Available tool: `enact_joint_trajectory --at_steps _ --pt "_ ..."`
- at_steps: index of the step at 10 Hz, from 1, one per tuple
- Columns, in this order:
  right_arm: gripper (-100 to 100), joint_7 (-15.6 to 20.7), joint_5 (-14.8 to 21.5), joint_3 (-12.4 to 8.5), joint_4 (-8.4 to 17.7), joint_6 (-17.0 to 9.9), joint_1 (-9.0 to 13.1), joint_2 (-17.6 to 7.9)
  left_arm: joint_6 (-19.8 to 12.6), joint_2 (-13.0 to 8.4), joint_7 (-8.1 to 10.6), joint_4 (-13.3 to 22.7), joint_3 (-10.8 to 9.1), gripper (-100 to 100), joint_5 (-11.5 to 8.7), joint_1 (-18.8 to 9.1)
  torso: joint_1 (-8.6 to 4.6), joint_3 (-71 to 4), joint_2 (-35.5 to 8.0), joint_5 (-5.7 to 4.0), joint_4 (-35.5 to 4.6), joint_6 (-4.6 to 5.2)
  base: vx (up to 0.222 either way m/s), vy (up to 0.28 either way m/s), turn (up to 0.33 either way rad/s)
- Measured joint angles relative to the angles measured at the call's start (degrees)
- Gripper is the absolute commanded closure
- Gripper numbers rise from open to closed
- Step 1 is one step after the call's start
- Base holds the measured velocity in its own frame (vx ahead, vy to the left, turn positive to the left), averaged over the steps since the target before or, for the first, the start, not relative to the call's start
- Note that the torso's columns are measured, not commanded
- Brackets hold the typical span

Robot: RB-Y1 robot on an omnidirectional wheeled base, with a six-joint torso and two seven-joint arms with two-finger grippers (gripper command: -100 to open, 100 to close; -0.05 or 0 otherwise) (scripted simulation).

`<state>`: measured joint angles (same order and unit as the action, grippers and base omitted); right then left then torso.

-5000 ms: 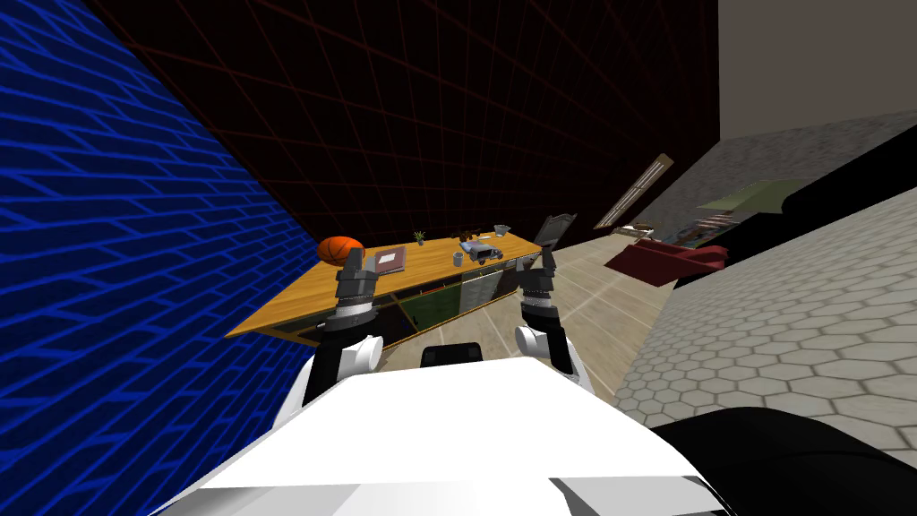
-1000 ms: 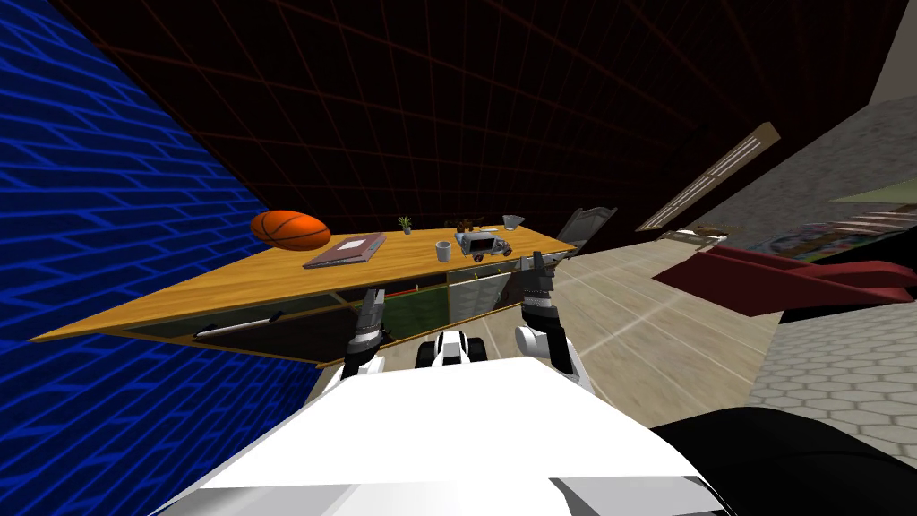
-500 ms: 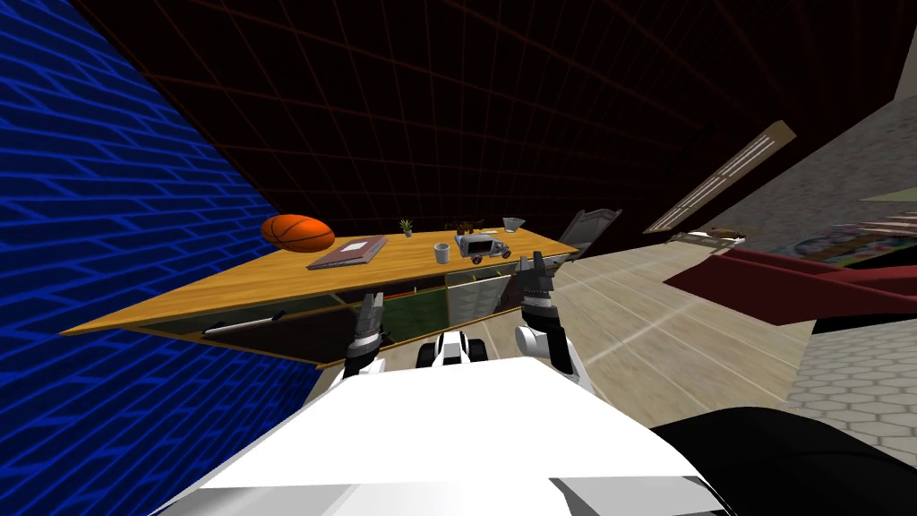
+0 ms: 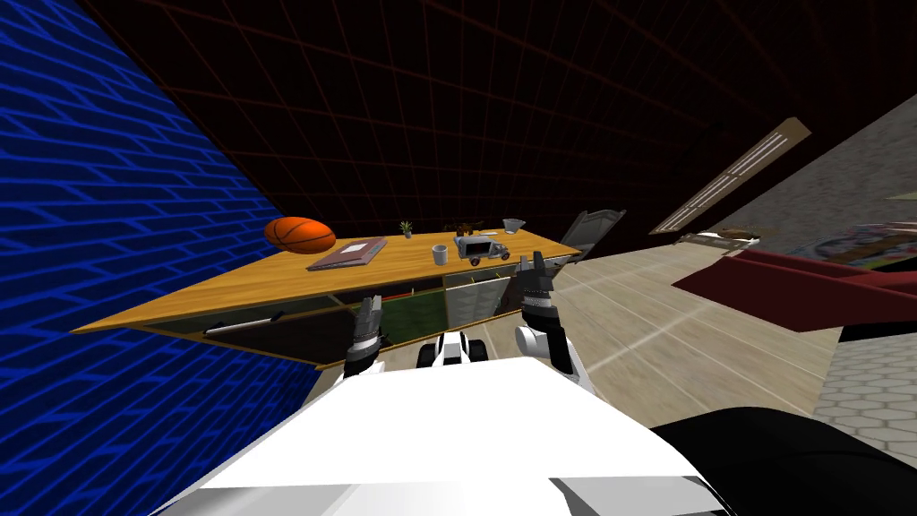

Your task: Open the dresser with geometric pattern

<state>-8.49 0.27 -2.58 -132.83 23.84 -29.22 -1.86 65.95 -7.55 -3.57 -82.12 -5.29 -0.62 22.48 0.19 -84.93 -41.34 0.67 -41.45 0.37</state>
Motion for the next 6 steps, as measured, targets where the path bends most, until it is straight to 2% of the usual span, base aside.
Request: enact_joint_trajectory --at_steps 3,6 --pt "0 0.00 0.00 0.00 0.00 0.00 0.00 0.00 2.82 0.60 -0.07 4.09 -0.29 -100 -0.34 -0.85 -0.12 -0.01 0.02 -0.02 -0.01 0.07 0.034 -0.047 0.029" --pt "0 0.00 0.00 0.00 0.00 0.00 0.00 0.00 4.26 0.55 0.57 5.94 -0.43 -100 -0.67 0.16 0.00 0.05 -0.13 -0.09 -0.15 -0.02 0.012 -0.030 0.000"
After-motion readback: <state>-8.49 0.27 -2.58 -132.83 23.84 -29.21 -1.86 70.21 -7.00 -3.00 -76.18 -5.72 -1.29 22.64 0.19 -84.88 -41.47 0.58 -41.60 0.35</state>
